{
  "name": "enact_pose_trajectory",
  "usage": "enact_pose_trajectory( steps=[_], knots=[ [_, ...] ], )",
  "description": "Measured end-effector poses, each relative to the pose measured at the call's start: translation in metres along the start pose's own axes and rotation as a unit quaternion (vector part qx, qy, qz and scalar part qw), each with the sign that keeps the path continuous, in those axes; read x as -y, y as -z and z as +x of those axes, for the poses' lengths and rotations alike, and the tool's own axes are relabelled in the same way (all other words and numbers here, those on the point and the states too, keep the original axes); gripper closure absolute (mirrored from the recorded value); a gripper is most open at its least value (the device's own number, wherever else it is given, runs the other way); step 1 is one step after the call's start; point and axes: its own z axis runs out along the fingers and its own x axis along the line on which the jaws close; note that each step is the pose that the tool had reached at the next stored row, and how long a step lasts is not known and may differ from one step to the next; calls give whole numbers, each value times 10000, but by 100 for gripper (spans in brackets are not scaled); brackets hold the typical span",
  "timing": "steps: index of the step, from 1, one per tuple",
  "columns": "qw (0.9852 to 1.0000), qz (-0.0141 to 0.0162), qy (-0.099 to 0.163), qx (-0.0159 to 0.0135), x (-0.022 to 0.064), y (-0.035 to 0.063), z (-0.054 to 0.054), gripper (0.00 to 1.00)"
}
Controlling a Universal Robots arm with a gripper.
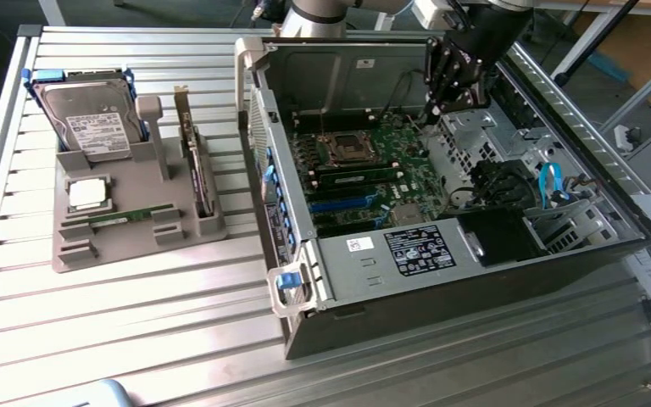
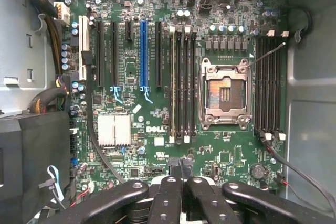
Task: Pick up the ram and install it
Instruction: 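Press down the ram until it locks into place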
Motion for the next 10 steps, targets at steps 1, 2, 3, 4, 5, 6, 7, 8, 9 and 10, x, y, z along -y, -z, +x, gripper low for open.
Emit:
enact_pose_trajectory(
  steps=[1,2,3,4,5,6,7,8,9,10],
  knots=[
    [10000,0,0,0,0,-17,1,90],
    [10000,0,0,0,0,-37,1,90],
    [10000,0,0,0,1,-53,2,90],
    [10000,0,0,-1,1,-70,3,90],
    [10000,0,0,-1,1,-85,3,90],
    [10000,0,0,0,1,-102,3,90],
    [10000,0,0,0,1,-118,4,90],
    [10000,0,0,0,2,-135,4,90],
    [10000,0,0,0,2,-150,5,90],
    [10000,0,0,0,2,-168,6,90]
  ],
)
